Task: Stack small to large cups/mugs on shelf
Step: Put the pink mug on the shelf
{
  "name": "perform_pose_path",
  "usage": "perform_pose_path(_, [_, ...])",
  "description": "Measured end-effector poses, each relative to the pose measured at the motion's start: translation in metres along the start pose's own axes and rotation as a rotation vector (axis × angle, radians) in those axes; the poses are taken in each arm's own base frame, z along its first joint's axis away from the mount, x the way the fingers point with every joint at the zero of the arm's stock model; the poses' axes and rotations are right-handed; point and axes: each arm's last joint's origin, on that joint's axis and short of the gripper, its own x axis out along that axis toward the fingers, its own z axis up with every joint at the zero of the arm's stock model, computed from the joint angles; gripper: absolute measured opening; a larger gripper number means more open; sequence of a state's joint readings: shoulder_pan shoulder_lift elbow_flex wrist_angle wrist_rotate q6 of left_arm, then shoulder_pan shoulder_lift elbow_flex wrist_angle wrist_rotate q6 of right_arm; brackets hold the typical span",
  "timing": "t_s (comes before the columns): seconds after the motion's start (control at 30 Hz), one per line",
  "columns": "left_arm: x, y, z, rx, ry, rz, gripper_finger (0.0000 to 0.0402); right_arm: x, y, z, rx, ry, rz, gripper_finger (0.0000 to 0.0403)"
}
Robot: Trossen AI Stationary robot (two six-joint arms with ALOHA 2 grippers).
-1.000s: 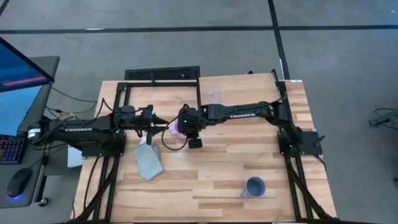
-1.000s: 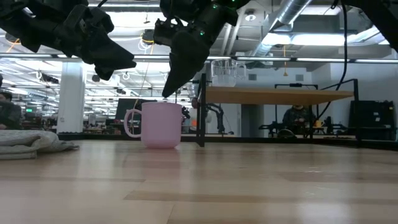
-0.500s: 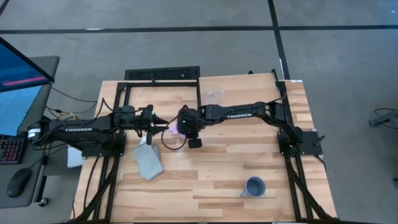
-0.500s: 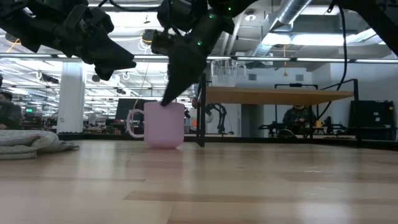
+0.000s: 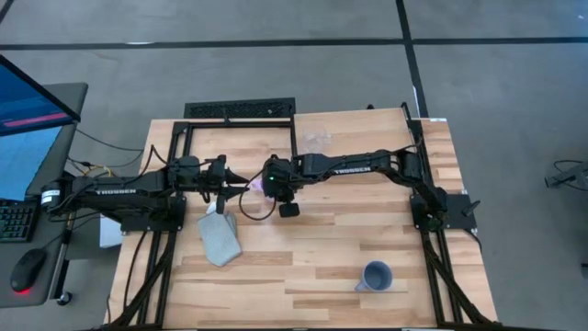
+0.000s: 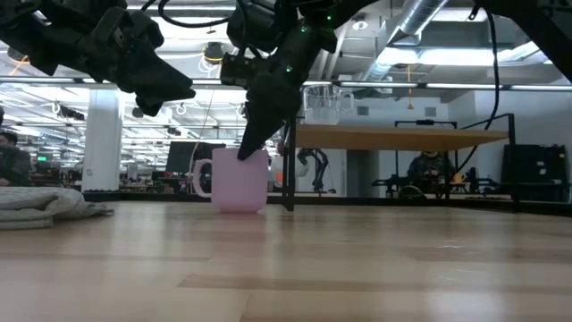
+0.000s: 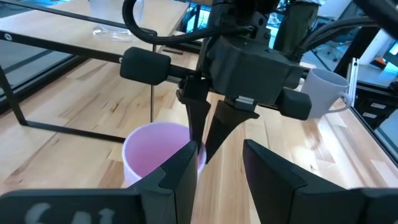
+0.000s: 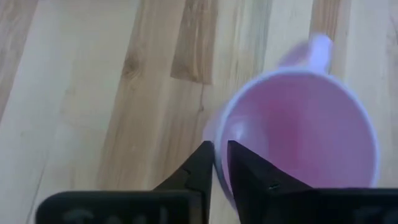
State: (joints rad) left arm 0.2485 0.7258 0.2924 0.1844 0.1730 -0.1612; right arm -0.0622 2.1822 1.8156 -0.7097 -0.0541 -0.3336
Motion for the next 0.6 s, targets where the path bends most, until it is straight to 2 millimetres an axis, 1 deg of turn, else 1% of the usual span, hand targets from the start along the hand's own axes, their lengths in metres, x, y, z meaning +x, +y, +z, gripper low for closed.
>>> perform_pose_path(0.13, [0.0,0.0,0.0,-0.006,0.0,0.0,0.0121,0.0,0.001,0.0,0.003,0.002,0.002,0.0047])
perform_pose_path(0.27, [0.0,0.0,0.0,-0.007,0.001,0.0,0.0121,0.0,0.001,0.0,0.002,0.007,0.004,0.0014])
perform_pose_path(0.43, [0.0,0.0,0.0,-0.013,0.0,0.0,0.0121,-0.001,0.002,-0.001,0.032,0.022,0.01,0.0015])
perform_pose_path(0.6, [0.0,0.0,0.0,-0.017,0.0,0.0,0.0121,-0.01,0.006,-0.001,0.038,0.071,0.08,0.001])
